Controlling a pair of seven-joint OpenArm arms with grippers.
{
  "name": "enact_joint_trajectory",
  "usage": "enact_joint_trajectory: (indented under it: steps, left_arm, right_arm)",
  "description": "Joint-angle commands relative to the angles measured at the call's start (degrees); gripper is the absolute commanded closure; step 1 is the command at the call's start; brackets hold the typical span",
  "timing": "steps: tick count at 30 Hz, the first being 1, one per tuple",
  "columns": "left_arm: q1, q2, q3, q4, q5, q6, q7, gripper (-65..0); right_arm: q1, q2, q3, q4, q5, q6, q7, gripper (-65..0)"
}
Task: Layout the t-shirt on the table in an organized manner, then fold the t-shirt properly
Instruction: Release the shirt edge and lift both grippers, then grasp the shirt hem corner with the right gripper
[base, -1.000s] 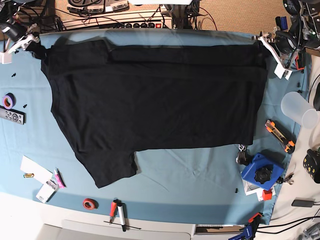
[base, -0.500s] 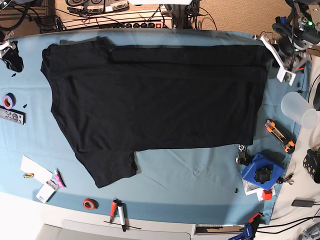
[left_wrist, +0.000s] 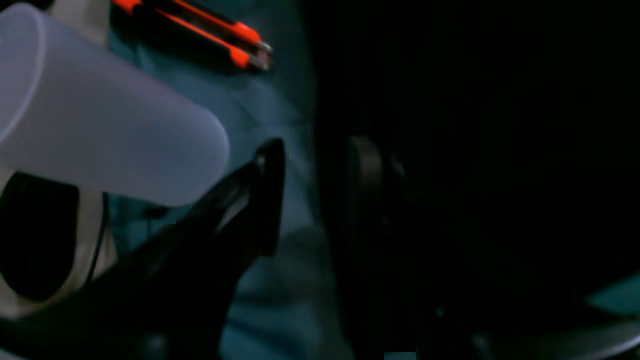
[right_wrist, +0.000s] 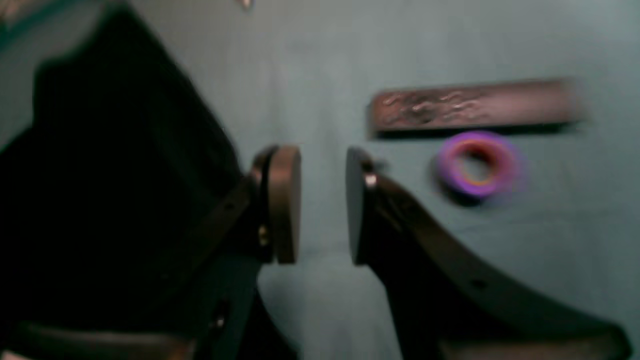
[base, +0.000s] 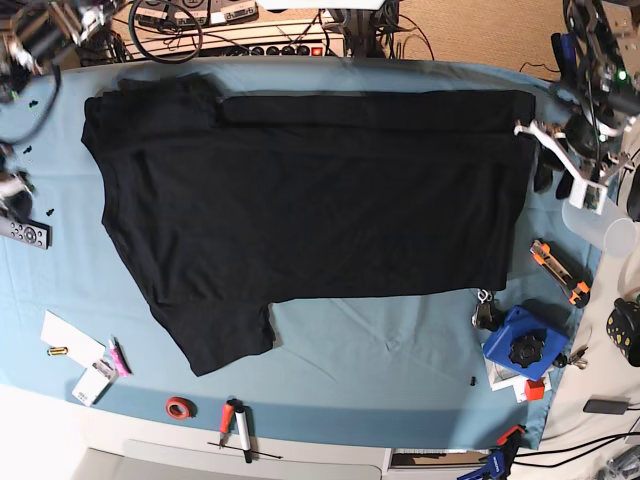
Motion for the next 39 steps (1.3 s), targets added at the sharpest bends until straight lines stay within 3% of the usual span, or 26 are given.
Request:
enact_joint_trajectory:
  steps: [1,5,9,16,20,24,28,33,39]
  left_arm:
    - [-0.81,-0.76,-0.39,-0.28,-0.50,-0.81,-1.18,-24.3]
    - [-2.91,-0.76,-0.39,-4.37,-0.50,-1.25,-1.20,-25.5]
    - [-2.97,-0.76,-0.39,-5.62,-0.57,-1.25,-2.12,-25.5]
    - [-2.99,-0.76,-0.39,-5.62,-3.28,-1.22,-2.73,-25.5]
    - [-2.97,-0.61,-0.39,-5.62,-3.26,-1.25,-2.69,-25.5]
    - [-2.97,-0.61,-0.39,-5.62,-3.26,-1.25,-2.69,-25.5]
    - [-2.97,-0.61,-0.39,-5.62,-3.28,-1.25,-2.71,-25.5]
    - [-2.97,-0.63,-0.39,-5.62,-3.26,-1.25,-2.95,-25.5]
    - [-2.95,-0.61,-0.39,-5.62,-3.23,-1.25,-2.89,-25.4]
  right_arm:
    - [2.10,1.86,-2.49,-0.92,-0.39,0.01,3.39,-16.3]
    - [9.38,1.92,-13.68,-8.98,-10.29,0.01,13.97,-16.3]
    - [18.67,1.99,-24.02,-20.81,-20.52,-4.76,18.56,-16.3]
    - [26.25,1.27,-35.08,-31.32,-23.30,-5.11,19.34,-16.3]
    - [25.42,0.31,-36.79,-31.39,-24.04,-5.42,16.76,-16.3]
    - [23.78,-0.83,-36.79,-31.36,-23.61,-5.40,10.45,-15.0]
    - [22.69,-0.85,-36.79,-31.36,-21.44,-5.44,6.45,0.0]
    - [22.18,-0.83,-36.74,-28.85,-20.98,-5.49,3.93,0.0]
    - [15.54,-0.72,-35.52,-12.02,-14.51,-5.95,-1.03,0.0]
